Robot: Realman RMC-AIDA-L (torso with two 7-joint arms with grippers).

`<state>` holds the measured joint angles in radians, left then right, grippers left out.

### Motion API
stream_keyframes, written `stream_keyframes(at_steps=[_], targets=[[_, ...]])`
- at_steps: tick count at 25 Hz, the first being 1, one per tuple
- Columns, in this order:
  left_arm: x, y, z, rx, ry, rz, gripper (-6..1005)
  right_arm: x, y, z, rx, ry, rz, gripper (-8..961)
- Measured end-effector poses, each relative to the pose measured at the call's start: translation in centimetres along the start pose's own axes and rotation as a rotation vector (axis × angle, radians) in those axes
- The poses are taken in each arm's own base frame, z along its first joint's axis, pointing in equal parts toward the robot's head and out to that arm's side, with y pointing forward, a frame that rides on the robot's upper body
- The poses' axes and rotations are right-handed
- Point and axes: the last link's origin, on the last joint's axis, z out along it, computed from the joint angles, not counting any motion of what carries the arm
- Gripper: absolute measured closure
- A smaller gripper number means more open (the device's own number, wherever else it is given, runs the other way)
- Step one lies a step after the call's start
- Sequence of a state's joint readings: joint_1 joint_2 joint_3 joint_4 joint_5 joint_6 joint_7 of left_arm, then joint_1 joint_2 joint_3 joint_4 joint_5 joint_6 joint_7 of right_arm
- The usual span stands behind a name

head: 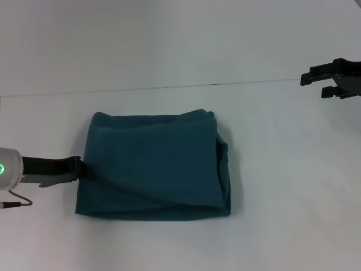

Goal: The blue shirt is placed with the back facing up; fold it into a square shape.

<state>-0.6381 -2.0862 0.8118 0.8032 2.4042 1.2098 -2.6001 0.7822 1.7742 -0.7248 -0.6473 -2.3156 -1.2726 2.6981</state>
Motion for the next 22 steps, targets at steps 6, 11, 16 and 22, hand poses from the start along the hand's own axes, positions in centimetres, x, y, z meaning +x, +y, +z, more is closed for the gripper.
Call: stream_keyframes(at_steps=[6,11,16,22], targets=[[0.0,-0.2,-0.9,0.027,-0.044,0.003,893,0.0,0.2,0.1,-0.003,0.002,-0.006,189],[1.1,-0.2,-4.0,0.003,0.032,-0.019,831,-0.2,0.1,-0.2,0.000,-0.003,-0.007,189],[1.5,-0.1,-3.8,-0.140,0.139,-0.164,743,-0.2,0.0,-0.2,0.003,-0.006,-0.004,189],[0.0,-0.1,0.8,-0.171,0.123,-0.267,475,-0.1,0.1,-0.1,-0.001,-0.005,-0.012,188]])
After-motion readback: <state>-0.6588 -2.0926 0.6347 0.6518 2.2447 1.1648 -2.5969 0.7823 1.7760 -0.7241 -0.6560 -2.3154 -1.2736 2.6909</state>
